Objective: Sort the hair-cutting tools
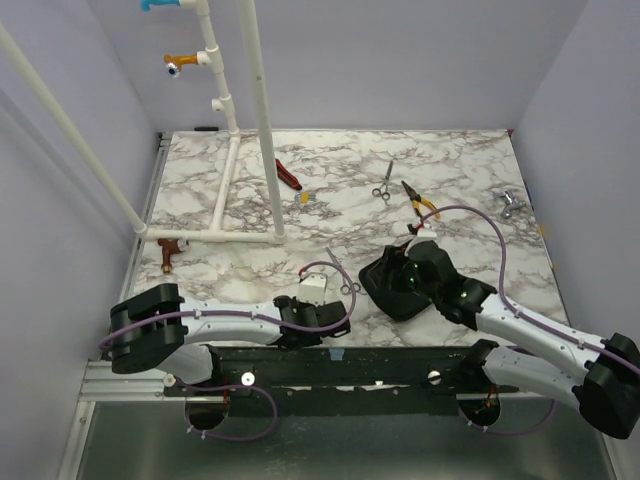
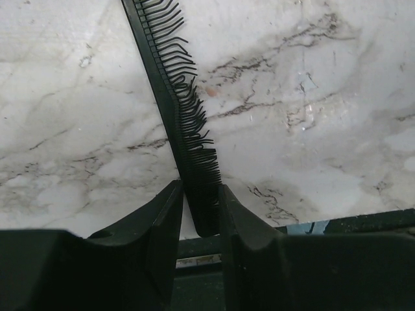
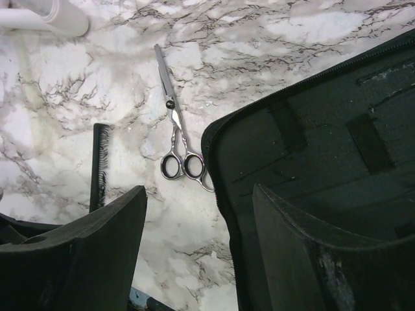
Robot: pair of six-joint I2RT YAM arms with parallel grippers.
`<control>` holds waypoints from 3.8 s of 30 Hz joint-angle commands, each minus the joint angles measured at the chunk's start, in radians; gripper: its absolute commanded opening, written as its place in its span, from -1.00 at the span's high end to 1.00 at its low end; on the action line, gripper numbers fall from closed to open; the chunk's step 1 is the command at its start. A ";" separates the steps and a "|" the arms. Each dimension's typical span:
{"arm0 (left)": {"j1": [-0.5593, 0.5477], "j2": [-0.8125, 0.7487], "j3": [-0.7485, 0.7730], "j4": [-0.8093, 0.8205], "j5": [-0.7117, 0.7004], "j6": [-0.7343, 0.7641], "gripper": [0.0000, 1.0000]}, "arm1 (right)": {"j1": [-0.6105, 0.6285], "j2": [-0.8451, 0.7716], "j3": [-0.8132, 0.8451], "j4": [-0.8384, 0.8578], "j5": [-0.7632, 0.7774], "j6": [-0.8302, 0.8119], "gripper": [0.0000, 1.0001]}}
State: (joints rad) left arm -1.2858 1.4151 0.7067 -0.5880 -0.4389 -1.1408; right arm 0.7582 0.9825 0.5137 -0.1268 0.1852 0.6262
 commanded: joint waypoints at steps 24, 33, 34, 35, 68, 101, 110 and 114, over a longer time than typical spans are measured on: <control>-0.181 -0.082 0.015 -0.187 -0.029 -0.194 -0.17 | 0.005 -0.075 -0.004 -0.108 -0.017 -0.009 -0.47; -0.218 -0.081 0.003 -0.182 -0.029 -0.221 -0.23 | 0.005 -0.057 0.026 -0.130 -0.034 -0.006 -0.52; -0.225 -0.098 -0.010 -0.179 -0.030 -0.230 -0.27 | 0.005 -0.055 0.046 -0.140 -0.035 -0.006 -0.54; -0.228 -0.112 -0.023 -0.171 -0.027 -0.239 -0.32 | 0.005 -0.054 0.065 -0.152 -0.033 -0.006 -0.58; -0.247 -0.224 -0.176 -0.022 0.012 -0.251 -0.40 | 0.003 -0.176 0.005 -0.147 -0.021 0.058 -0.78; -0.247 -0.047 -0.057 -0.061 -0.016 -0.251 0.03 | 0.004 -0.223 -0.004 -0.214 -0.005 0.058 -0.78; -0.245 -0.029 -0.046 -0.059 -0.028 -0.252 -0.08 | 0.005 -0.228 -0.014 -0.207 -0.012 0.063 -0.78; -0.236 -0.020 -0.037 -0.061 -0.038 -0.253 0.02 | 0.004 -0.228 -0.021 -0.198 -0.013 0.067 -0.78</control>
State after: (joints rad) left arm -1.5272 1.3685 0.6563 -0.6258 -0.4385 -1.3964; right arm 0.7582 0.7635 0.5049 -0.3130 0.1665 0.6888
